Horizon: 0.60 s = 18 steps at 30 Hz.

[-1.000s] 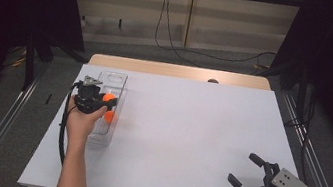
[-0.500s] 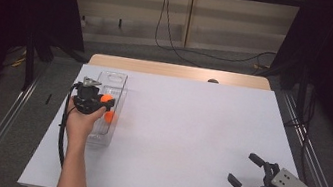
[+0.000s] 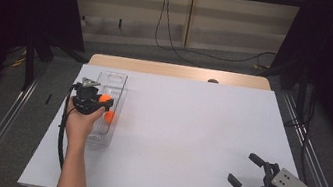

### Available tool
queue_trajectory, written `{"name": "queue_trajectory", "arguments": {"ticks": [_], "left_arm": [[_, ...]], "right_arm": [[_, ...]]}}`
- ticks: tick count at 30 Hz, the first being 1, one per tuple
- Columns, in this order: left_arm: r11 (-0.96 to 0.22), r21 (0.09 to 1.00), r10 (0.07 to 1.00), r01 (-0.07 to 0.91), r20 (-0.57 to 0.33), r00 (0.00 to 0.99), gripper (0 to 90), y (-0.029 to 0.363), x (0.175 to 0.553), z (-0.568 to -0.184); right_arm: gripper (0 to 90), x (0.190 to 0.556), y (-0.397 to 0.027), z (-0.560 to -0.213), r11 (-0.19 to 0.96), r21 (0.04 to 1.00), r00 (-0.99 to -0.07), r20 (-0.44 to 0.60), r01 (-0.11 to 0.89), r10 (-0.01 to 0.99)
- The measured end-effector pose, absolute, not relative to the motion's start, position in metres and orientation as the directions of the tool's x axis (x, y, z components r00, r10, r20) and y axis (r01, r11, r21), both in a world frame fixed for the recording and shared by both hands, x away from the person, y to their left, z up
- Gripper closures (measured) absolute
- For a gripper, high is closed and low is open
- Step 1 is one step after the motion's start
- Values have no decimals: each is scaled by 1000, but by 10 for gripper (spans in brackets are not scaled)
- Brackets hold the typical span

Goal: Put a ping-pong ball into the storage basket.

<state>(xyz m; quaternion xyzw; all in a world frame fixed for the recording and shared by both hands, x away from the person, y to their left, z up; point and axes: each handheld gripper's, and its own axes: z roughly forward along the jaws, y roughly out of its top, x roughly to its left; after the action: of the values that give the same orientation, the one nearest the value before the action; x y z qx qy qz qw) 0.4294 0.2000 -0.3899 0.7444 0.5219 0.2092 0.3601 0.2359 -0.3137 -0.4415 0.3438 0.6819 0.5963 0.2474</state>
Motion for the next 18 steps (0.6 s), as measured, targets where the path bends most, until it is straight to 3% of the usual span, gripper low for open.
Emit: {"name": "queue_trajectory", "arguments": {"ticks": [7,10,18], "left_arm": [[-197,754,933,627,-53,356,498,201,430,-391],[-199,756,939,623,-35,343,420,201,430,-392],[-191,768,942,611,-32,334,366,200,429,-390]], "right_arm": [[13,236,-313,-441,54,983,-641,71,173,764],[14,236,-313,-442,55,984,-641,69,171,764],[14,236,-313,-442,54,984,-642,70,172,763]]}}
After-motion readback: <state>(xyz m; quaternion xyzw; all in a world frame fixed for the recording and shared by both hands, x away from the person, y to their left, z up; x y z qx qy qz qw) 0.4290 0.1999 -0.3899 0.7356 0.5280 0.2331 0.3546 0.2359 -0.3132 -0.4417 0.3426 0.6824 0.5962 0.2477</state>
